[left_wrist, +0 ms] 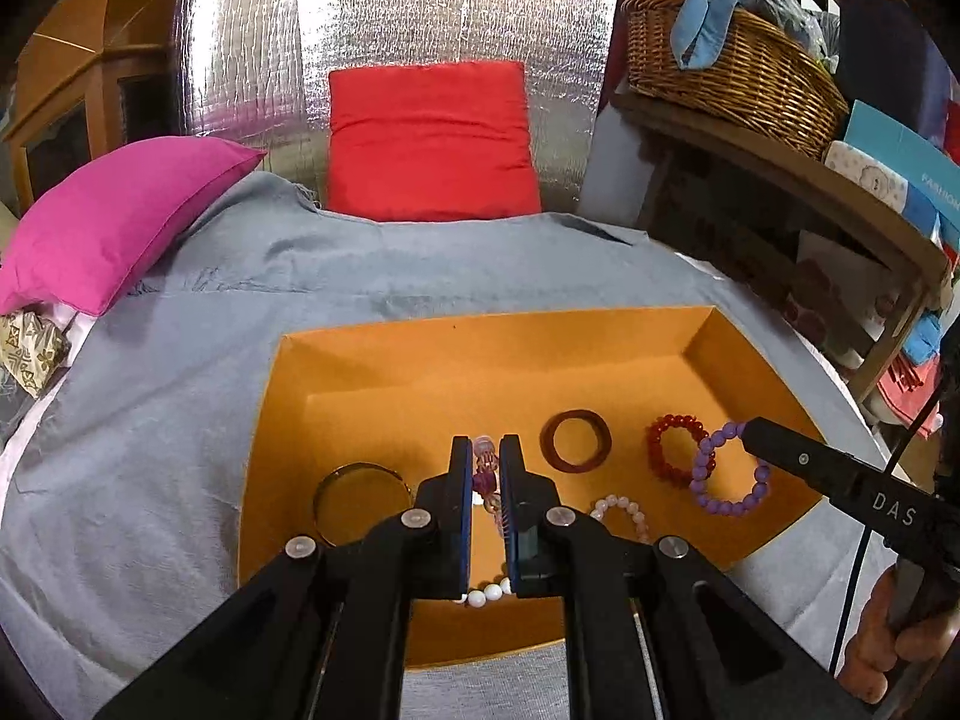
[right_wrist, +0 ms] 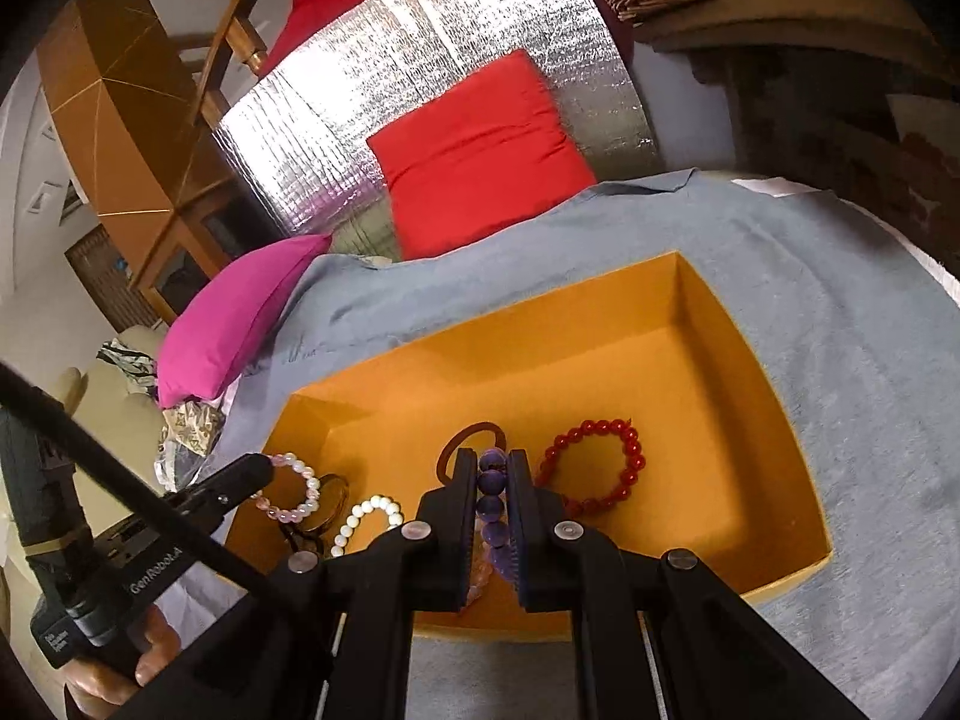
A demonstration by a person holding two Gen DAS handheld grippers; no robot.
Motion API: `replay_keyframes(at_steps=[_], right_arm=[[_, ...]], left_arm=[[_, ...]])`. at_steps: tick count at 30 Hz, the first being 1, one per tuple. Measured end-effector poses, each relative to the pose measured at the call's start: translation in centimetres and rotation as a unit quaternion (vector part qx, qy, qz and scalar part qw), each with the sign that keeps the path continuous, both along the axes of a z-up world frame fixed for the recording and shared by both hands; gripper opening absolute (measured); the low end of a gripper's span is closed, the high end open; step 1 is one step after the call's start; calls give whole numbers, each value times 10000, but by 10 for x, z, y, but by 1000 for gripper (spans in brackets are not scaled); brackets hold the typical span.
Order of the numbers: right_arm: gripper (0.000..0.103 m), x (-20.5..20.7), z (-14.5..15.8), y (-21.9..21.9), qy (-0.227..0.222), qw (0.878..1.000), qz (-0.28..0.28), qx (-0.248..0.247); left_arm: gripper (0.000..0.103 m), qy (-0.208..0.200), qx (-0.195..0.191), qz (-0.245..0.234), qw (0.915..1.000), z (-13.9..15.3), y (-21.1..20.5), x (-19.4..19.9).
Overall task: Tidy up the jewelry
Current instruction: 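Lower pink-and-white bracelet into box with left tool while right tool lowers purple bracelet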
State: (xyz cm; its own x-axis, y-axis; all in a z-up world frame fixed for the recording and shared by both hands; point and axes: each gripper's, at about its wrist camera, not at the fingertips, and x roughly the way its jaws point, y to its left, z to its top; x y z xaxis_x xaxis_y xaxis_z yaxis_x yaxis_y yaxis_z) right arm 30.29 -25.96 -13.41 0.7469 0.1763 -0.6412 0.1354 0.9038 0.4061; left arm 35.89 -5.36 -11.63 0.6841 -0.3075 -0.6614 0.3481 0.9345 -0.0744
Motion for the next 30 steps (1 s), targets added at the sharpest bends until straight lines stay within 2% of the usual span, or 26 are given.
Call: replay_keyframes(at_steps=[30], right_arm=[[11,11,-17,11,225,9997,-118,-25]], left_arm=[[9,74,407,424,9982,-26,-5,20]])
